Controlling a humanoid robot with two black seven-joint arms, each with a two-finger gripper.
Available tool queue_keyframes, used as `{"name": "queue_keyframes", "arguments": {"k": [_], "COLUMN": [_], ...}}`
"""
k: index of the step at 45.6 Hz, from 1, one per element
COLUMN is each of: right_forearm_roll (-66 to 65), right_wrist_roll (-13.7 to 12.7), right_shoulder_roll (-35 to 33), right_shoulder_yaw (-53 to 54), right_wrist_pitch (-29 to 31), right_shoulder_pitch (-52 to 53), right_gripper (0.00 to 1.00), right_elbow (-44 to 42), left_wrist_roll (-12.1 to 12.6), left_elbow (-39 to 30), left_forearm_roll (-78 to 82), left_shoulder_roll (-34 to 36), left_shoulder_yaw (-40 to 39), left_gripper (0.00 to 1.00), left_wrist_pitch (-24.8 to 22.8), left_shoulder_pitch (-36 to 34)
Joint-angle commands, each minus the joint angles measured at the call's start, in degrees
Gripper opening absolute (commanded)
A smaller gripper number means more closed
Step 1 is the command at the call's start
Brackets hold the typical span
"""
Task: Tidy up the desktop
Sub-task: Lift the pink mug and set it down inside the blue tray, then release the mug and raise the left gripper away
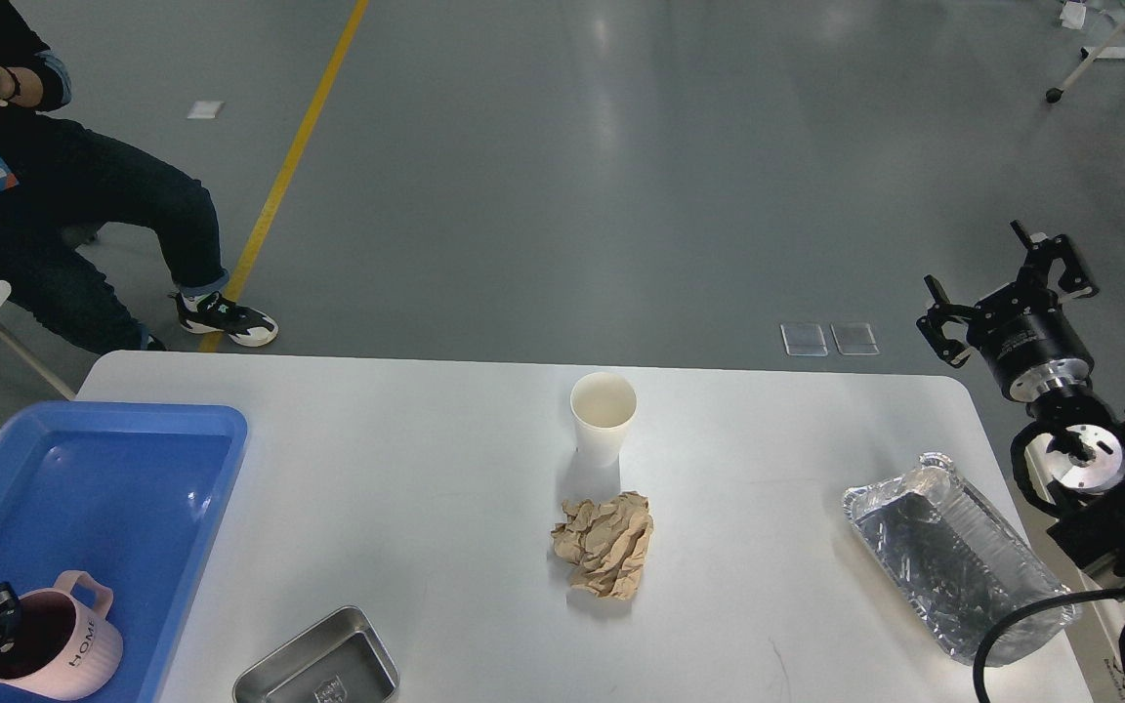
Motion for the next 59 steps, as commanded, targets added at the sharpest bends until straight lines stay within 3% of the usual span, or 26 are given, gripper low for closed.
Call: {"name": "queue_keyframes", "arguments": {"k": [1, 6, 17, 22, 28, 37, 45, 51, 56, 59], "right_forearm_roll": [0.00, 0.00, 0.00, 0.00, 0.00, 0.00, 0.00, 0.00, 0.00, 0.00], "right_wrist_roll": [0.00, 0.00, 0.00, 0.00, 0.00, 0.00, 0.00, 0.00, 0.00, 0.00], "right_shoulder_roll": [0.00, 0.00, 0.08, 0.00, 0.00, 0.00, -0.27, -0.35, -0.18, -0.09], "right_shoulder_yaw": [-0.03, 0.06, 0.06, 0.06, -0.03, -0.03, -0.03, -0.03, -0.03, -0.03], "right_wrist_pitch": [0.00, 0.00, 0.00, 0.00, 0.00, 0.17, 0.17, 0.26, 0.17, 0.17], "right_shoulder_pitch": [-0.12, -0.21, -0.12, -0.12, -0.12, -0.47, -0.47, -0.56, -0.56, -0.56], "right_gripper": [1.00, 1.00, 1.00, 1.00, 1.00, 1.00, 1.00, 1.00, 1.00, 1.00], "right_elbow": [0.04, -0.05, 0.04, 0.04, -0.05, 0.04, 0.04, 0.04, 0.04, 0.04], "left_wrist_roll": [-0.17, -0.35, -0.17, 0.09, -0.96, -1.40, -8.34, -9.23, -10.10, -14.22], "left_elbow": [-0.01, -0.01, 0.08, 3.50, 9.83, 12.38, 12.30, 12.12, 11.86, 11.77], "left_forearm_roll": [-0.65, -2.31, -11.72, -11.73, -11.46, -11.81, -11.29, -10.41, -6.99, -2.34], "left_shoulder_roll": [0.92, 1.98, 5.58, 5.84, 5.58, 3.83, 3.21, 2.68, 2.16, 0.40], "left_shoulder_yaw": [-1.04, -4.55, -6.58, -8.07, -8.86, -14.92, -20.02, -24.42, -24.95, -25.38], "left_gripper": [0.57, 0.63, 0.75, 0.90, 0.92, 0.92, 0.92, 0.92, 0.92, 0.92], "left_wrist_pitch": [-4.43, -9.70, -10.42, -10.41, -11.38, -11.12, -9.54, -1.81, -0.48, 0.48], "left_shoulder_pitch": [-0.14, 0.12, 0.30, -0.05, -0.23, -0.14, -0.40, -0.40, -0.49, -0.93]}}
